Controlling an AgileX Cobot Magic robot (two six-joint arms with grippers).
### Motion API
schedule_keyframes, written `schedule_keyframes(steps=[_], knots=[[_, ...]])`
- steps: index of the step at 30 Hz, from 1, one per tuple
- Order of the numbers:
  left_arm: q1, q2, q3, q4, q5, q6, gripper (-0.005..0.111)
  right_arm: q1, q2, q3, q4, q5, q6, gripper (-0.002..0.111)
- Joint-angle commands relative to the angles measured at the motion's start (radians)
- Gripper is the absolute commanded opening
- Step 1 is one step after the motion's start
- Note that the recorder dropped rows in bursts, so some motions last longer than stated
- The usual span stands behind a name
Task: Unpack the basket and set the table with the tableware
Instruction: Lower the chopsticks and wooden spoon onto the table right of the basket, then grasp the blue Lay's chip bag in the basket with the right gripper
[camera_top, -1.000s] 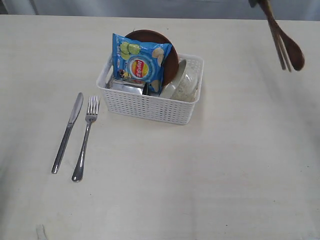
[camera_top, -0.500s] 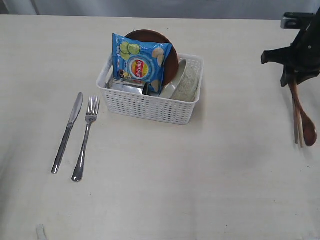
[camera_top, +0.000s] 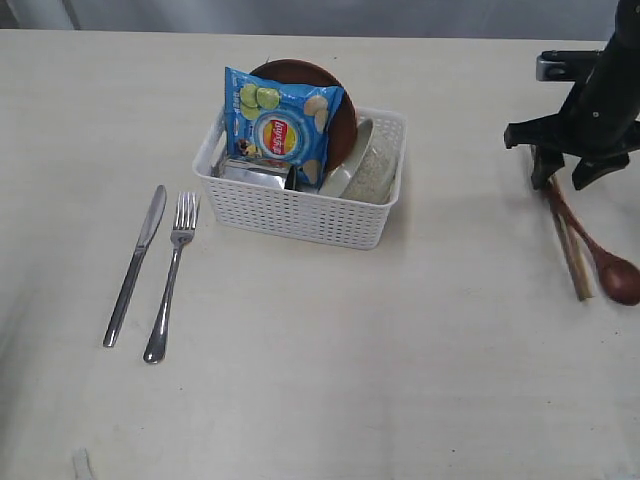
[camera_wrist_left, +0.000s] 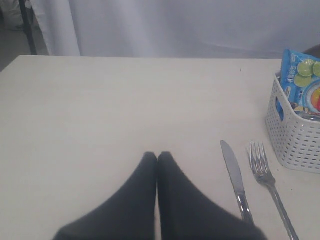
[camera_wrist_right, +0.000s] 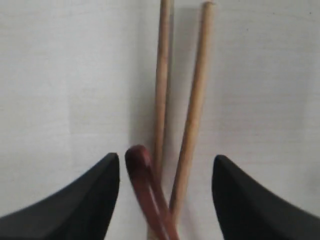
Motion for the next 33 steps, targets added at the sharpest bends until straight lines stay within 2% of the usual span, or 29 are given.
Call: schedule_keyframes(steps=[1, 8, 13, 20, 25, 29, 33], knots=[[0.003, -0.004, 0.004, 0.008, -0.009, 0.004, 0.0, -0.002, -0.028, -0.016, 0.012, 0.009, -0.012, 0.058], [0.003, -0.004, 0.004, 0.008, -0.009, 0.004, 0.0, 0.012, -0.146, -0.118, 0.102, 0.082, -0.019, 0.057], [0.003, -0.004, 0.004, 0.008, -0.009, 0.004, 0.0, 0.098, -0.237, -0.195, 0.211, 0.091, -0.155, 0.057], [0.003, -0.004, 0.004, 0.008, -0.009, 0.004, 0.0, 0.36, -0.249, -0.273, 0.253, 0.092, -0.325, 0.057], [0.003, -0.004, 0.004, 0.008, -0.009, 0.004, 0.0, 0.564, -0.169, -0.361, 0.108, 0.095, -0.338, 0.057], [0.003, -0.004, 0.004, 0.008, -0.009, 0.004, 0.0, 0.657, -0.084, -0.457, -0.006, 0.133, -0.328, 0.057], [0.003, -0.004, 0.004, 0.008, -0.009, 0.004, 0.0, 0.684, -0.005, -0.537, -0.027, 0.148, -0.328, 0.057]])
